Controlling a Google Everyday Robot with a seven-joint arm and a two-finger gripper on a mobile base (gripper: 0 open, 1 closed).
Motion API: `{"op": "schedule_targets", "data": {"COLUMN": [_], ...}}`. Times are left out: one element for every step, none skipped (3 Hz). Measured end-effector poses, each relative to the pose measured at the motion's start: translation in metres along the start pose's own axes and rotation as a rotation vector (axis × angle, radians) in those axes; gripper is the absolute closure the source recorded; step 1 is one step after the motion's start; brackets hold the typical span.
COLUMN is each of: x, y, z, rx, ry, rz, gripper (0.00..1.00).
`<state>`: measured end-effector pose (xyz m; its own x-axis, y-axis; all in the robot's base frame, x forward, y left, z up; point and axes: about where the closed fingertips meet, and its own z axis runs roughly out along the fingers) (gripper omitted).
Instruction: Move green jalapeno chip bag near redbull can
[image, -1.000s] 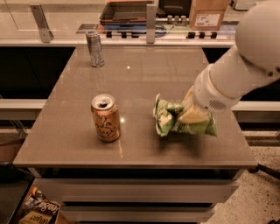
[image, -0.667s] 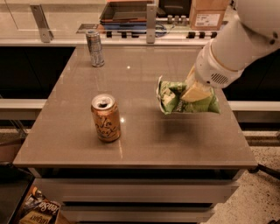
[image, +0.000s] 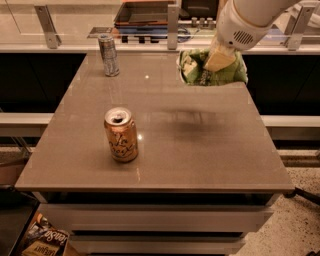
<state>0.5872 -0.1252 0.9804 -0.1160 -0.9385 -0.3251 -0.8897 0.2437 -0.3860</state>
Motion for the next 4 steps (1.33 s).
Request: {"op": "schedule_targets", "data": {"x": [-0.026, -0.051, -0.074, -0.098], "y": [-0.038, -0.062, -0.076, -0.084], "z": [0.015, 0.050, 0.090, 0.128], "rx": [0.053, 0.082, 0.084, 0.088], "ry": [-0.002, -0.035, -0.090, -0.152], "rz": [-0.012, -0.035, -0.058, -0.081], "gripper": [1.00, 1.00, 1.00, 1.00]}}
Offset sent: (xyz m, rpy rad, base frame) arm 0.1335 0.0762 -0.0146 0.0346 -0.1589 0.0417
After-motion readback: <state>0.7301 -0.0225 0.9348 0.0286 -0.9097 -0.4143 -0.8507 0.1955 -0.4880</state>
